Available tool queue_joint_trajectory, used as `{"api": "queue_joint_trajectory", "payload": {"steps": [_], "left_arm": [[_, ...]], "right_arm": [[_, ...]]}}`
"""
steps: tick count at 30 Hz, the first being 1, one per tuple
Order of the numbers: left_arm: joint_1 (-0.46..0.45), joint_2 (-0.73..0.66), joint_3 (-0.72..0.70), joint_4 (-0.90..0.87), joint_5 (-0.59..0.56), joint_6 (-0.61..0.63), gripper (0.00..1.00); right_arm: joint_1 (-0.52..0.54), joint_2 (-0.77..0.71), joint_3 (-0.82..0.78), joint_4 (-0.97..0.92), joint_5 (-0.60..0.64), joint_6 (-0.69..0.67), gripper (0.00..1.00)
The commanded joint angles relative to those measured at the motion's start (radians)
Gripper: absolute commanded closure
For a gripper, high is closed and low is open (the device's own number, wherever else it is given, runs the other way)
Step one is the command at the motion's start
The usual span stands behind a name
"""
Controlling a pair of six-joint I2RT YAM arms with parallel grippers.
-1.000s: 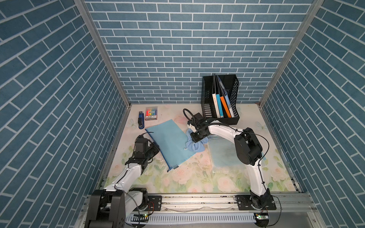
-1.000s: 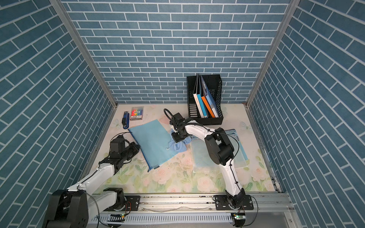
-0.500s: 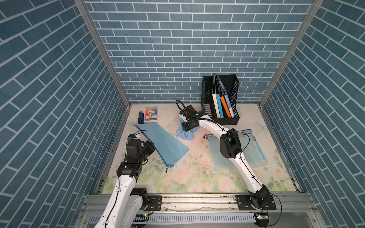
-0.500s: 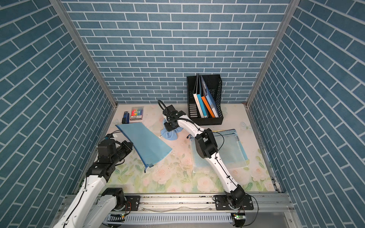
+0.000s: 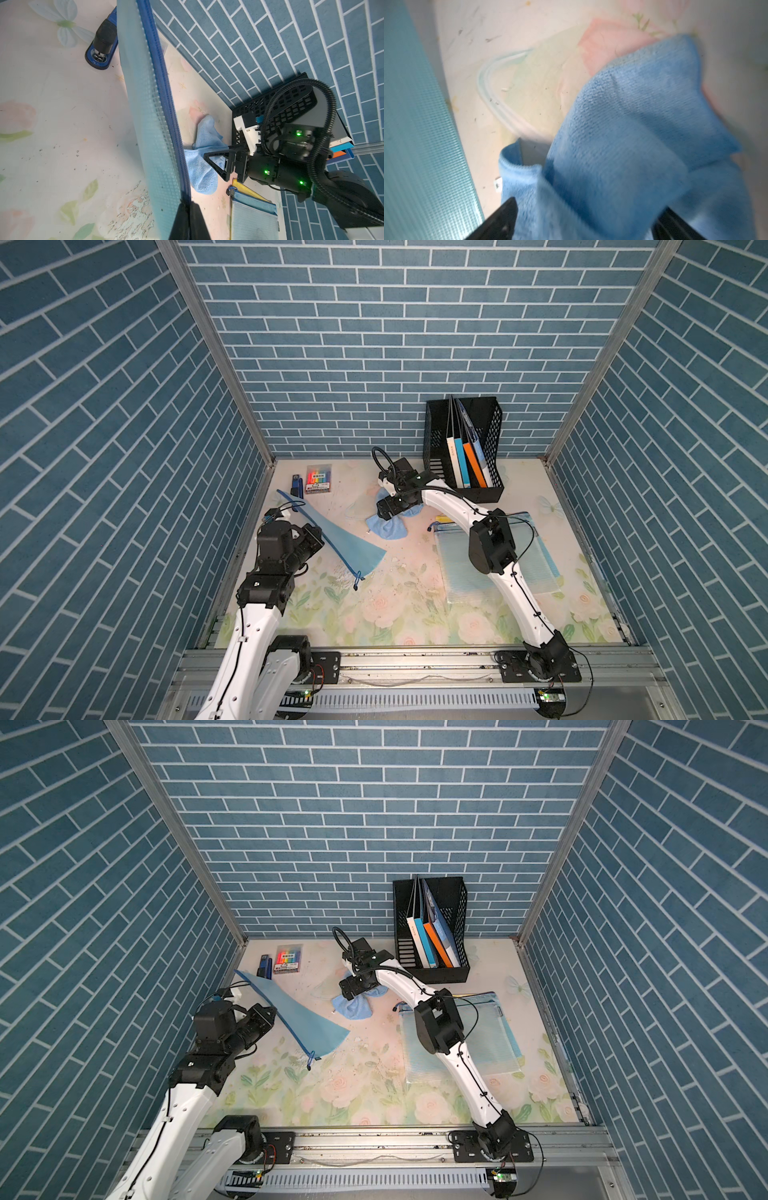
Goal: Wipe the document bag
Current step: Place the cleaning item at the center of the board, then adjust the document bag.
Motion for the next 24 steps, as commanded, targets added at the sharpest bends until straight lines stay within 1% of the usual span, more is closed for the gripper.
{"api": "queue_joint_trajectory", "payload": {"steps": [1,4,8,10,11,14,15,16,18,21,24], "left_arm": [[-0.016,0.006,0.03,0.053,0.037,-0.028,1.0],[-0.04,0.004,0.03,0.068,0.029,-0.046,1.0],[-0.059,0.0,0.049,0.067,0.021,-0.064,1.0],[-0.071,-0.006,0.06,0.068,0.015,-0.082,1.0],[-0.082,-0.009,0.06,0.074,0.011,-0.099,1.0],[-0.124,-0.035,0.028,0.107,0.004,-0.185,1.0],[-0.145,-0.048,0.016,0.109,-0.016,-0.223,1.0],[-0.171,-0.063,0.007,0.113,-0.038,-0.255,1.0],[-0.252,-0.096,-0.007,0.111,-0.118,-0.321,1.0],[-0.385,-0.114,-0.016,0.098,-0.242,-0.428,1.0],[-0.521,-0.107,-0.017,0.116,-0.384,-0.508,1.0]], "right_arm": [[-0.003,-0.131,-0.03,0.051,-0.007,-0.033,0.0],[-0.003,-0.175,-0.069,0.092,-0.011,-0.044,0.01],[-0.003,-0.222,-0.094,0.081,-0.013,-0.061,0.01],[-0.004,-0.283,-0.183,0.109,-0.025,-0.07,0.0],[-0.004,-0.348,-0.248,0.131,-0.025,-0.077,0.01],[-0.018,-0.481,-0.417,0.163,-0.007,-0.089,0.02],[-0.03,-0.525,-0.466,0.166,-0.001,-0.089,0.03],[-0.044,-0.557,-0.499,0.161,0.002,-0.088,0.04],[-0.068,-0.626,-0.551,0.136,-0.001,-0.086,0.04],[-0.089,-0.742,-0.642,0.108,-0.089,-0.11,0.05],[-0.084,-0.894,-0.827,0.17,-0.198,-0.121,0.06]]}}
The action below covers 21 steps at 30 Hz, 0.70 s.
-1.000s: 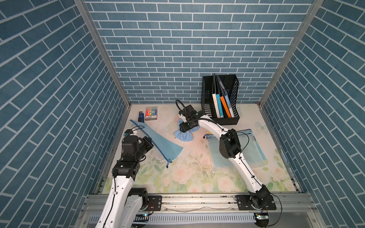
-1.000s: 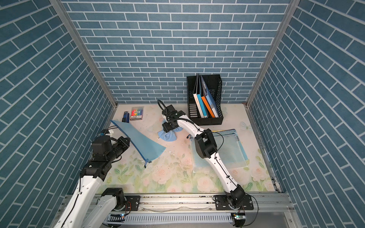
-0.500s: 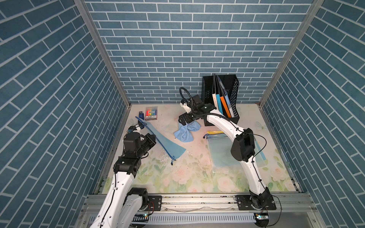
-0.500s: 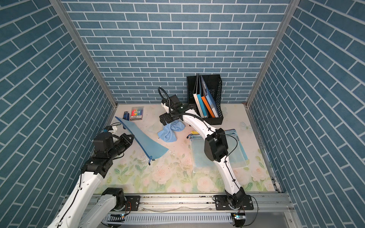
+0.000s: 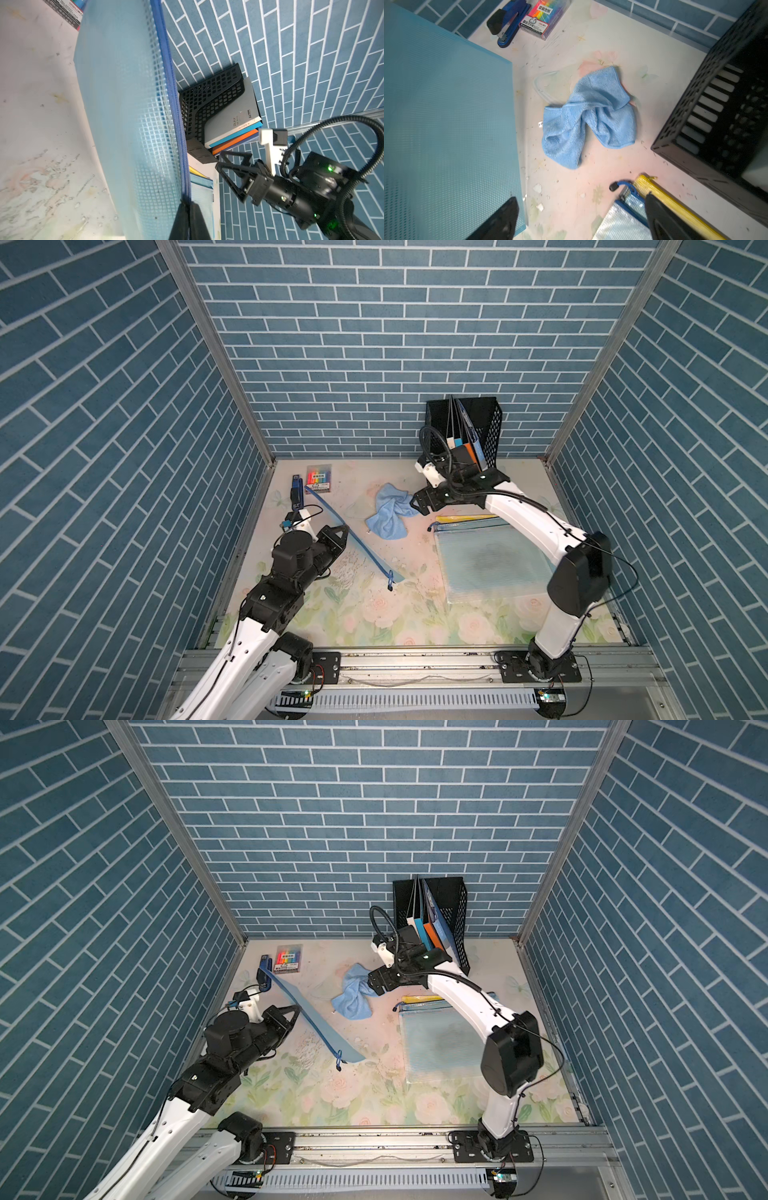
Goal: Wipe the document bag
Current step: Adjust the document bag.
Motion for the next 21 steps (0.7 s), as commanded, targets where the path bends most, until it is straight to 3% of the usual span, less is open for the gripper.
{"api": "queue_joint_trajectory", "payload": {"steps": [1,3,6,12,17,21], "left_arm": [[-0.118,0.017,-0.003,0.026,-0.222,-0.131,1.0],[-0.174,0.058,0.019,0.024,-0.303,-0.15,1.0],[-0.2,0.123,0.029,0.084,-0.337,-0.172,1.0],[-0.233,0.208,0.056,0.178,-0.385,-0.185,1.0],[-0.248,0.254,0.055,0.244,-0.367,-0.195,1.0],[-0.261,0.259,0.047,0.278,-0.346,-0.2,1.0]], "right_arm": [[0.019,-0.172,-0.173,0.051,-0.133,-0.047,0.06],[0.024,-0.267,-0.293,0.098,-0.173,-0.025,0.07],[0.061,-0.431,-0.488,0.191,-0.207,0.0,0.09],[0.219,-0.645,-0.74,0.235,-0.155,-0.01,0.11],[0.33,-0.662,-0.874,0.485,-0.04,0.069,0.12],[0.343,-0.594,-0.913,0.698,0.129,0.103,0.13]]}}
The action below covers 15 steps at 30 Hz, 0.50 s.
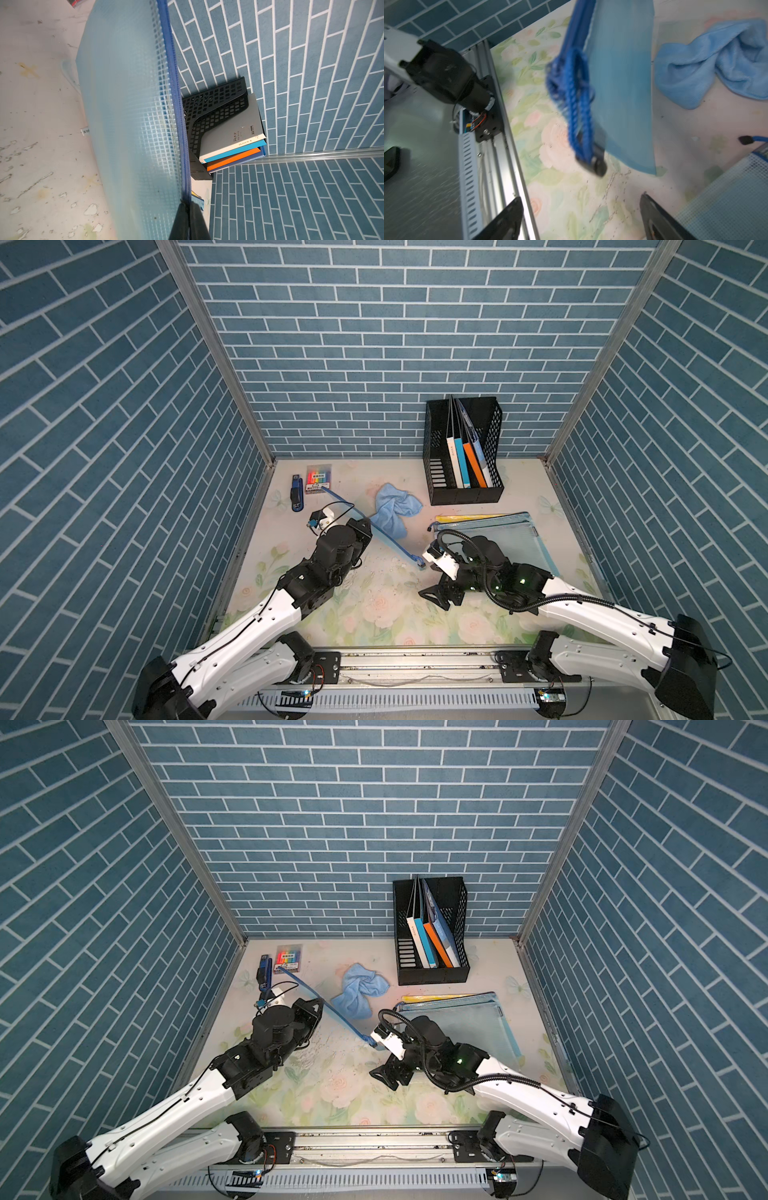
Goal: Wipe the document bag
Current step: Adjust the document bag.
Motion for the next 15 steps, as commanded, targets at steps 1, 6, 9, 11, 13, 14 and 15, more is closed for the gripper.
{"api": "queue_joint_trajectory", "payload": {"steps": [1,6,9,11,13,14,15], "left_arm": [[-0.012,-0.006,0.015,0.059,0.003,-0.005,1.0],[-0.014,-0.04,-0.009,0.062,0.001,-0.017,1.0],[-0.014,-0.058,-0.014,0.052,-0.002,-0.013,1.0],[-0.014,-0.066,-0.019,0.047,-0.004,-0.009,1.0],[-0.015,-0.07,-0.024,0.051,0.004,-0.003,1.0],[-0.013,-0.069,-0.025,0.055,0.009,0.005,1.0],[-0.013,-0.068,-0.022,0.054,0.013,0.017,1.0]], "right_arm": [[0.006,0.052,-0.019,0.287,0.17,0.03,0.13],[0.006,0.163,0.037,0.392,0.109,0.033,0.27],[0.006,0.175,0.006,0.481,0.112,0.084,0.43],[0.005,0.16,-0.031,0.553,0.125,0.11,0.53],[0.007,0.148,-0.043,0.578,0.131,0.119,0.62],[0.006,0.144,-0.039,0.574,0.132,0.118,0.69],[0.006,0.142,-0.031,0.565,0.135,0.117,0.75]]}}
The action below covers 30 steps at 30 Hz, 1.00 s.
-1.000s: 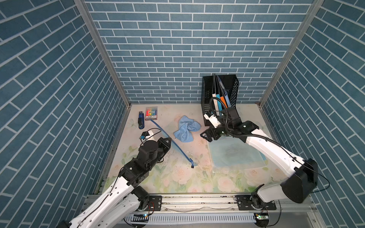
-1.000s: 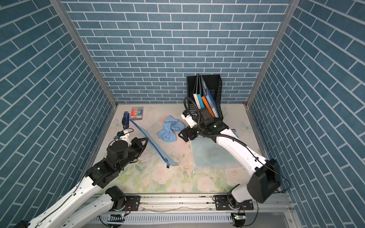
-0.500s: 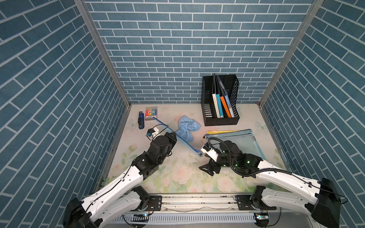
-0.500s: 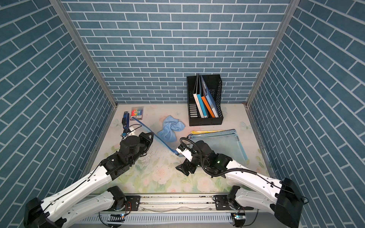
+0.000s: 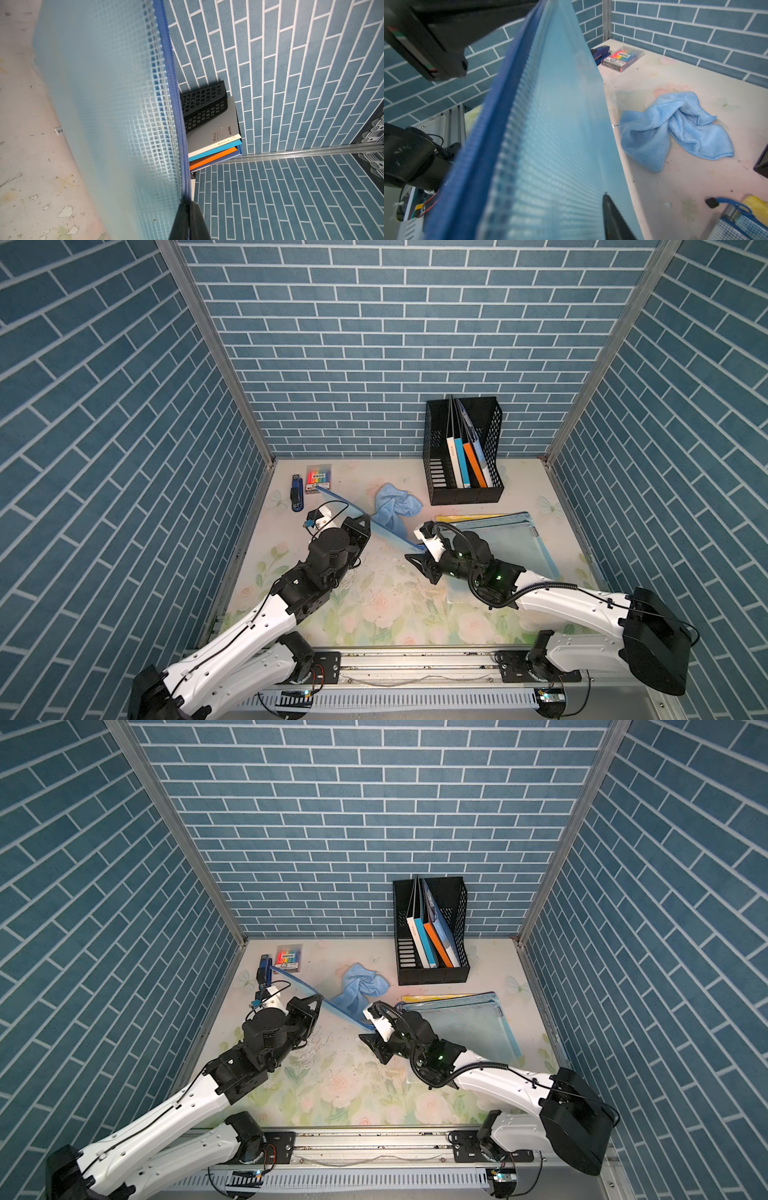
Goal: Wipe the document bag
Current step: Adjust the document bag.
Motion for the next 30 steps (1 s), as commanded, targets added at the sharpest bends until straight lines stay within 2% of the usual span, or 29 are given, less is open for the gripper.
{"api": "queue_joint_trajectory", "payload": {"steps": [1,3,6,8,10,14,19,24,26,30], "left_arm": [[-0.003,-0.001,-0.012,0.018,0.016,0.043,1.0],[0.006,0.005,0.004,0.008,0.026,0.07,0.98],[0.014,0.008,0.04,-0.03,0.021,0.129,0.72],[0.029,0.009,0.078,-0.069,0.01,0.201,0.5],[0.073,0.009,0.122,-0.1,0.03,0.292,0.41],[0.19,0.039,0.243,-0.181,0.1,0.462,0.36],[0.276,0.106,0.337,-0.218,0.162,0.59,0.34],[0.356,0.158,0.343,-0.176,0.276,0.618,0.34],[0.38,0.177,0.327,-0.144,0.332,0.62,0.34],[0.389,0.239,0.309,-0.122,0.412,0.653,0.34]], "right_arm": [[0.004,-0.026,0.003,0.076,0.014,0.02,0.79],[0.005,-0.031,0.019,0.042,-0.01,0.02,0.84],[0.004,-0.058,0.033,-0.027,-0.032,0.025,0.95],[0.001,-0.105,0.038,-0.111,-0.014,0.029,0.99],[-0.021,-0.16,0.051,-0.206,-0.011,0.022,1.0],[-0.136,-0.253,0.118,-0.428,-0.092,0.035,1.0],[-0.286,-0.256,0.257,-0.757,-0.214,0.067,1.0],[-0.428,-0.21,0.375,-1.006,-0.346,0.098,1.0],[-0.507,-0.195,0.389,-1.051,-0.462,0.123,1.0],[-0.597,-0.184,0.38,-1.094,-0.602,0.139,1.0]]}}
